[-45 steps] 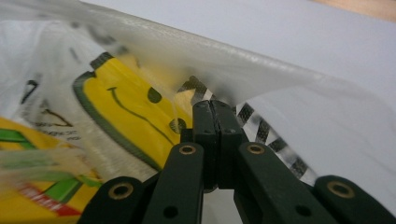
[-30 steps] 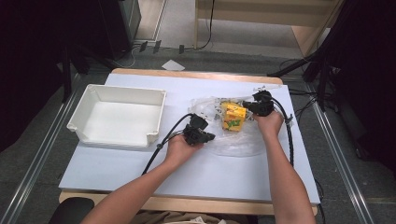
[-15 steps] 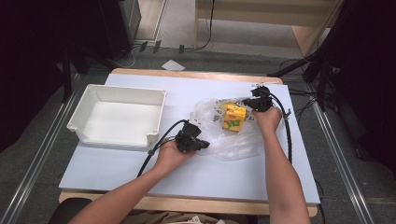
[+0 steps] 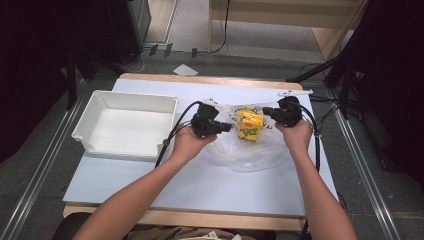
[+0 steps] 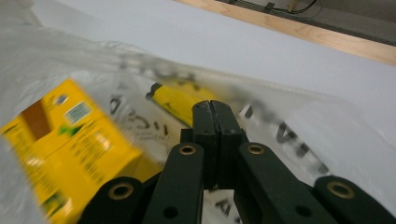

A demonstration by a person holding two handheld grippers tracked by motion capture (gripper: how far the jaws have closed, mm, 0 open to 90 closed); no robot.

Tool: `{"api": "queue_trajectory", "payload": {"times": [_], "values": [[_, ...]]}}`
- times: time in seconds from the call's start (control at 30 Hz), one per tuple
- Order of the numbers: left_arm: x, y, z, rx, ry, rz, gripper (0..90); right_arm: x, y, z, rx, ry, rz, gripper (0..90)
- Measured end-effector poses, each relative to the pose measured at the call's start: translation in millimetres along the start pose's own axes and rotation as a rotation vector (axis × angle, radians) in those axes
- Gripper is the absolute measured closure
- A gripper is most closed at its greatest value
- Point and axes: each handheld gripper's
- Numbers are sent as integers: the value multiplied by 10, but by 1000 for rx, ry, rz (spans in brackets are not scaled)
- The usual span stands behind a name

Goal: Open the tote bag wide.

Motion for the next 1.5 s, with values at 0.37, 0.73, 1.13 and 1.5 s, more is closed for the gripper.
{"api": "queue_trajectory", "payload": {"times": [0.37,0.73,1.13,1.5], "values": [[340,-367,355,40,-5,-48,900,-522,-170,-158,14,-29,-45,900],[280,-616,865,96,-76,-105,900,-984,-157,-120,7,-80,-74,900],[214,-736,931,139,-107,-111,900,-1405,-89,-217,35,-84,-79,900],[252,-681,786,96,-74,-92,900,-1227,-172,-294,49,-53,-47,900]]}}
Point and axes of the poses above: each handheld gripper's, and its own axes: z roughly forward along the jaws, x roughly out of its top, y roughly to its right, and after that the axes turned 10 degrees about -y, right-handed
